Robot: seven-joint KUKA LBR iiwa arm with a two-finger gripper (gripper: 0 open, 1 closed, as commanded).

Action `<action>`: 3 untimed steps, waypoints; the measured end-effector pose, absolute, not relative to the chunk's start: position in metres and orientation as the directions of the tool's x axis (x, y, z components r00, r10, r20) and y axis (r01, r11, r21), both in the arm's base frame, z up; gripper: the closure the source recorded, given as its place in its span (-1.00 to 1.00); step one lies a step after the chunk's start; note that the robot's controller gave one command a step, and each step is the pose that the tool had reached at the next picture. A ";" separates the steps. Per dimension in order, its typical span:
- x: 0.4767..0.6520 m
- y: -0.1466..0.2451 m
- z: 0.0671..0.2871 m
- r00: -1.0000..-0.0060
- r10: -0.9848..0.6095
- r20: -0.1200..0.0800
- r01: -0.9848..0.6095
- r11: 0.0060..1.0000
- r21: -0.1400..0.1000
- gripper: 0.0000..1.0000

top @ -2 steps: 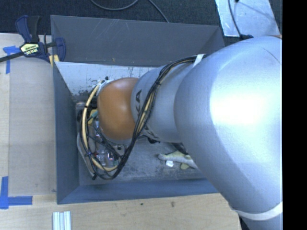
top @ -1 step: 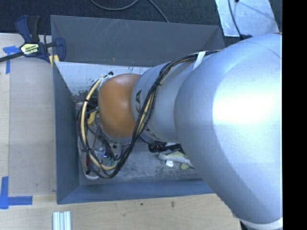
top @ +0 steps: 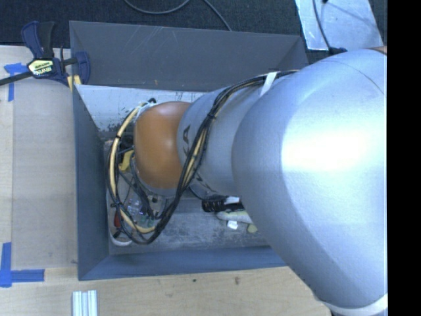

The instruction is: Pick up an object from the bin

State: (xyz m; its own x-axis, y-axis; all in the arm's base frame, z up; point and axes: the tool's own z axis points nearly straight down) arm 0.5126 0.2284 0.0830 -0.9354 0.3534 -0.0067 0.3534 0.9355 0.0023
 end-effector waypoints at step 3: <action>0.518 0.230 0.080 -0.692 0.722 0.003 0.722 0.692 0.014 1.00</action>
Offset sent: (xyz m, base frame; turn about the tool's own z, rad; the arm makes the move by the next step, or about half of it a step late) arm 0.0000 0.0000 0.0000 0.0000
